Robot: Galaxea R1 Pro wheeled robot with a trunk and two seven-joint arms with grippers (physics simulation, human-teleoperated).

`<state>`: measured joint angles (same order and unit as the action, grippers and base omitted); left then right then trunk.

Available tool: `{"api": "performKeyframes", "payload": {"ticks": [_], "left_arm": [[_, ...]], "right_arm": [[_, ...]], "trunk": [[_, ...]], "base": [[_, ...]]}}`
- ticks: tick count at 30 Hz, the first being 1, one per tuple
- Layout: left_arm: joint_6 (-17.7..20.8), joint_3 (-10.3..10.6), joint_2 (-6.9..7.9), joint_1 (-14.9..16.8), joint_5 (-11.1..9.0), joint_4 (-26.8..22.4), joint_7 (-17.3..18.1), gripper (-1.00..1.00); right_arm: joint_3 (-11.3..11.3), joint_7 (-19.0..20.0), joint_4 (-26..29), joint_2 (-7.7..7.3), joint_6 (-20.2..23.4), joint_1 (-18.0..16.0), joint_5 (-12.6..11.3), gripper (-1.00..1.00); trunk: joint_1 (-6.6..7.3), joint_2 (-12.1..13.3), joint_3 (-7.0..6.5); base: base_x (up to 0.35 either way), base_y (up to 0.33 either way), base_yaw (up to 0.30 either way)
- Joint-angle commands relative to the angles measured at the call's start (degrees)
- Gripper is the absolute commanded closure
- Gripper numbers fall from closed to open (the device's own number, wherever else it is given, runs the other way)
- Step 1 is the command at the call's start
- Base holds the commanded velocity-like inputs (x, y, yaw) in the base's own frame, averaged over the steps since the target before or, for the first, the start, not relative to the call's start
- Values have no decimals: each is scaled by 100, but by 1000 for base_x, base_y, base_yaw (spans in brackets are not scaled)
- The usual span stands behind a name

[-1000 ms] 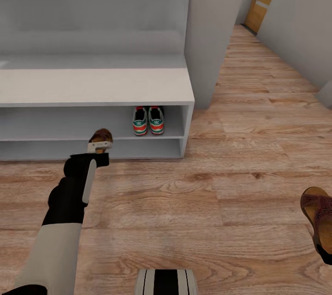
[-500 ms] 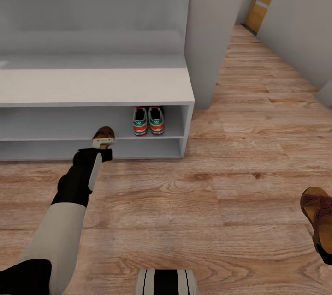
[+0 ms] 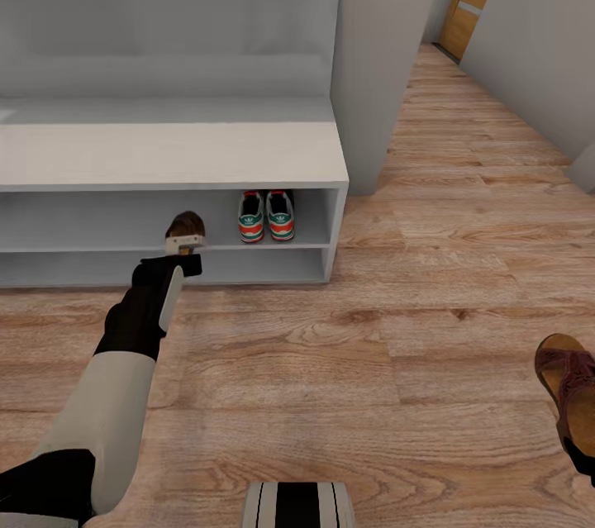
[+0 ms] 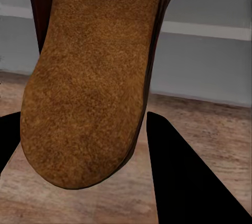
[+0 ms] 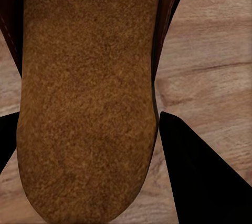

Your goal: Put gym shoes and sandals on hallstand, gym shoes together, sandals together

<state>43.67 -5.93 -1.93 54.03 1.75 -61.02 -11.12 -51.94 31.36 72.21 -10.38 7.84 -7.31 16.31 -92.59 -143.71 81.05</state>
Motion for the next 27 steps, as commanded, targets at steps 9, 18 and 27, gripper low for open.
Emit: {"api": "performKeyframes", "payload": {"ticks": [9, 18, 27], "left_arm": [[-44, -11, 9, 56, 24, 4, 22, 100], [-4, -4, 8, 53, 27, 73, 22, 100], [-40, -11, 9, 43, 14, 317, 16, 100]], "right_arm": [[0, -7, -21, 1, -9, -3, -14, 100], [0, -1, -23, 1, -11, -2, -14, 100], [0, 2, -23, 1, -11, 1, -21, 100]], "trunk": [[0, 0, 0], [0, 0, 0], [0, 0, 0]], "base": [[0, 0, 0], [0, 0, 0], [102, 0, 0]]}}
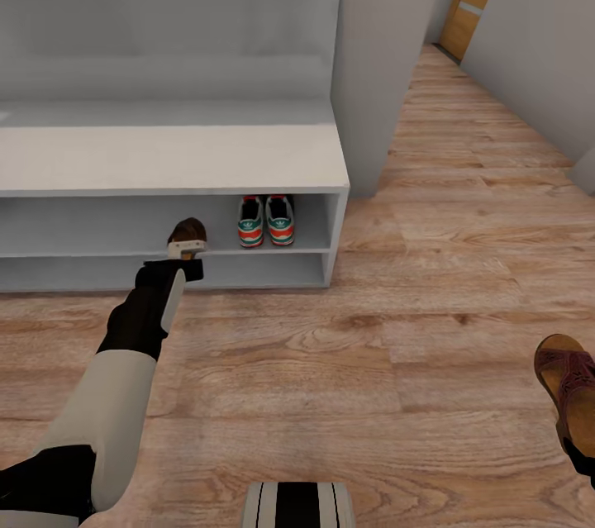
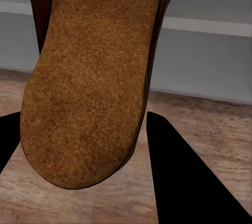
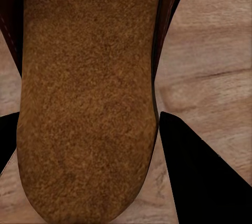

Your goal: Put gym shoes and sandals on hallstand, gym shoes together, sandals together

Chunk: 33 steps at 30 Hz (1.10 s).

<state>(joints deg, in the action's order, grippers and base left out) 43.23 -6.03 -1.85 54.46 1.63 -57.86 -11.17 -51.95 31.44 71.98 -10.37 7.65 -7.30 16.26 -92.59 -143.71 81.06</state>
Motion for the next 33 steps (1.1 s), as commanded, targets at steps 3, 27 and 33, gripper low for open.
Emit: {"api": "performKeyframes", "payload": {"ticks": [3, 27, 33], "left_arm": [[-10, -2, 0, -1, 24, 36, 24, 100], [-115, -11, 136, -5, 18, 73, 27, 100], [-243, -8, 198, -7, -21, 73, 33, 100]], "right_arm": [[0, -6, 0, 0, 9, -1, -17, 100], [0, -6, 0, 0, -1, 0, -18, 100], [0, -6, 0, 0, -6, 0, -22, 100]], "trunk": [[0, 0, 0], [0, 0, 0], [0, 0, 0]], "base": [[125, 0, 0], [23, 0, 0], [222, 35, 0]]}}
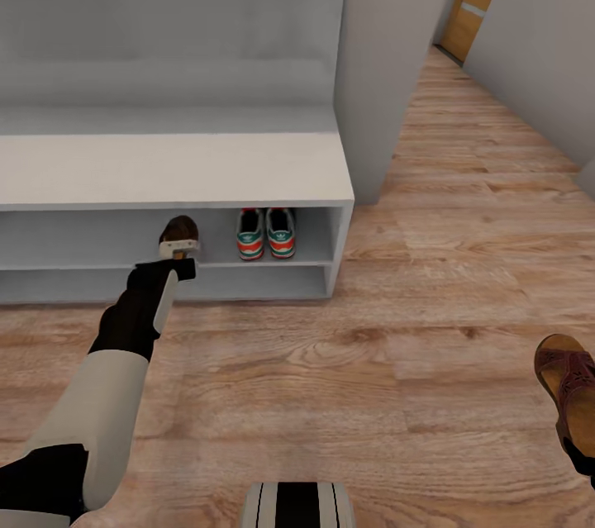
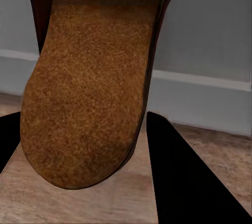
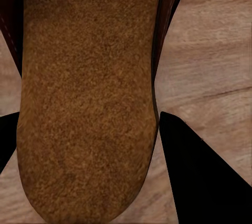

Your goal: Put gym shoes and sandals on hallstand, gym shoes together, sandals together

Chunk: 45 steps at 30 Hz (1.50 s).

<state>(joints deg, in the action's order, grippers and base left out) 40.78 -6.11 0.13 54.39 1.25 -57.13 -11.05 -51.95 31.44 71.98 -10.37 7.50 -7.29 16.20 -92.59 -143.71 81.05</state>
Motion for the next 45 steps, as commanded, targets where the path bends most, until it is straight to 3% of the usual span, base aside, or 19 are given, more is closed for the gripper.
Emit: {"api": "performKeyframes", "payload": {"ticks": [1, 21, 33, 45], "left_arm": [[-26, 1, 5, -1, 11, 0, 21, 100], [-199, 14, 22, -16, -10, 5, 41, 100], [-615, 5, 28, -42, -14, 226, 41, 100], [-1010, -303, 40, -50, -32, 648, 70, 100]], "right_arm": [[0, -6, 0, 0, 8, 0, -15, 100], [0, -6, 0, 0, 6, 0, -18, 100], [0, -6, 0, 0, 6, 0, -18, 100], [0, -6, 0, 4, 6, 0, -12, 100]], "trunk": [[0, 0, 0], [0, 0, 0], [0, 0, 0], [0, 0, 0]], "base": [[258, 43, 0], [61, 8, 0], [152, 0, 0], [16, 0, 0]]}}
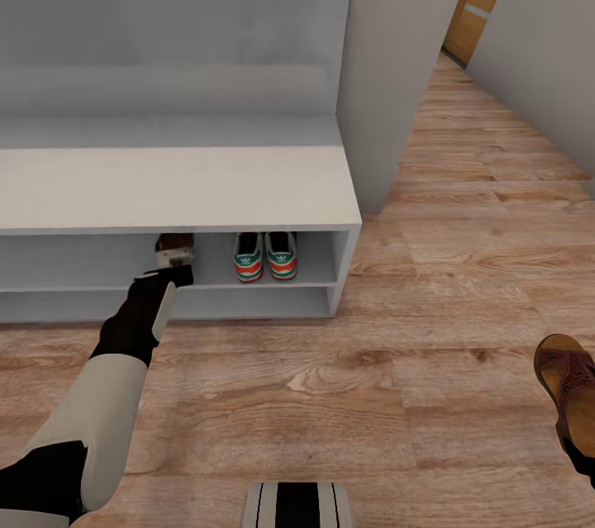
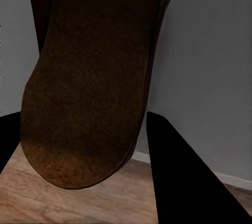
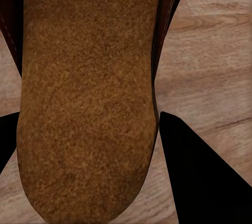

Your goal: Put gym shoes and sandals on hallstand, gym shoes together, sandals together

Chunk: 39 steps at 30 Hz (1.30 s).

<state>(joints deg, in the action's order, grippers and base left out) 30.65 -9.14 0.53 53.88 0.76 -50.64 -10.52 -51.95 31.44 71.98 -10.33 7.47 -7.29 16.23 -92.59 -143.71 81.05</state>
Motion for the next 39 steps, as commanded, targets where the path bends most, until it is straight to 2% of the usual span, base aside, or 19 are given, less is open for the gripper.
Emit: {"api": "performKeyframes", "payload": {"ticks": [1, 18, 30, 39], "left_arm": [[-2, -8, 2, 0, 18, 7, 19, 100], [-49, -35, 69, 0, 14, 76, 24, 100], [-377, -43, 80, 0, 4, 484, 24, 100], [-444, -44, 79, 0, 3, 577, 24, 100]], "right_arm": [[0, -6, 0, -1, 9, 0, -15, 100], [0, -6, 0, 4, 9, 0, -9, 100], [0, -6, 0, 5, 9, 0, -6, 100], [1, -6, 0, 5, 9, 0, -5, 100]], "trunk": [[0, 0, 0], [0, 0, 0], [0, 0, 0], [0, 0, 0]], "base": [[2, 0, 0], [0, 0, 0], [0, 0, 0], [0, 0, 0]]}}
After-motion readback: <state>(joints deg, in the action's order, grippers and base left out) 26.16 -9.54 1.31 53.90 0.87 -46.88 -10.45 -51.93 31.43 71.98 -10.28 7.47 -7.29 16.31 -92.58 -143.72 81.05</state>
